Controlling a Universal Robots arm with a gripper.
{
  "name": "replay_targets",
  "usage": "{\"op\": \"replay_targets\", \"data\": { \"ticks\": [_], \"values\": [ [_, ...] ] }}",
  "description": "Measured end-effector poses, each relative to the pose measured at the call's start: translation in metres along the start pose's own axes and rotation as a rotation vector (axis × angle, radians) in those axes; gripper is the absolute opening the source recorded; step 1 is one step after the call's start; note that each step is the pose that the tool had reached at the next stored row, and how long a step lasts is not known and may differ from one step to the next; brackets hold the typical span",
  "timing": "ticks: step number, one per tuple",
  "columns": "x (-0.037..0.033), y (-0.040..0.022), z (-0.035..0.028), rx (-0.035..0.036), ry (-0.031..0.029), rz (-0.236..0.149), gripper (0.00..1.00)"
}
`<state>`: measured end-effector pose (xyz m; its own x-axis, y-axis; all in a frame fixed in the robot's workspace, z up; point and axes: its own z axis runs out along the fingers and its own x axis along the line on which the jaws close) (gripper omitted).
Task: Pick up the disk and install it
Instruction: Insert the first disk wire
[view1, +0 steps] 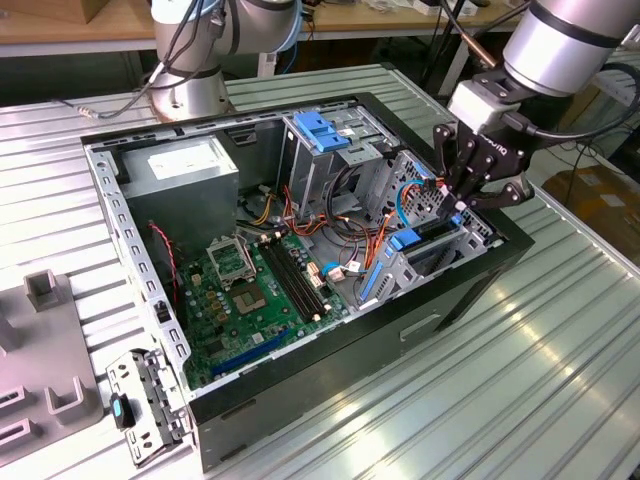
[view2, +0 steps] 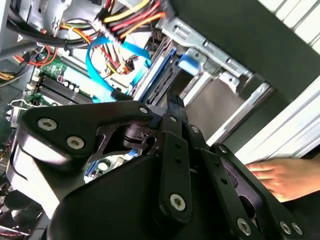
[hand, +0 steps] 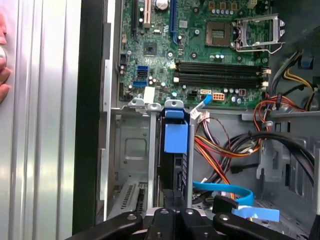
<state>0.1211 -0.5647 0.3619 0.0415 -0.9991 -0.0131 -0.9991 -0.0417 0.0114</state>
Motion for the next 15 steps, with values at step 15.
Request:
{"op": "replay_targets", "data": {
  "ticks": [15],
  "values": [
    [-0.0061,-0.0166,-0.0081,-0.0093,-0.0008,-0.135,0.12]
  ]
}}
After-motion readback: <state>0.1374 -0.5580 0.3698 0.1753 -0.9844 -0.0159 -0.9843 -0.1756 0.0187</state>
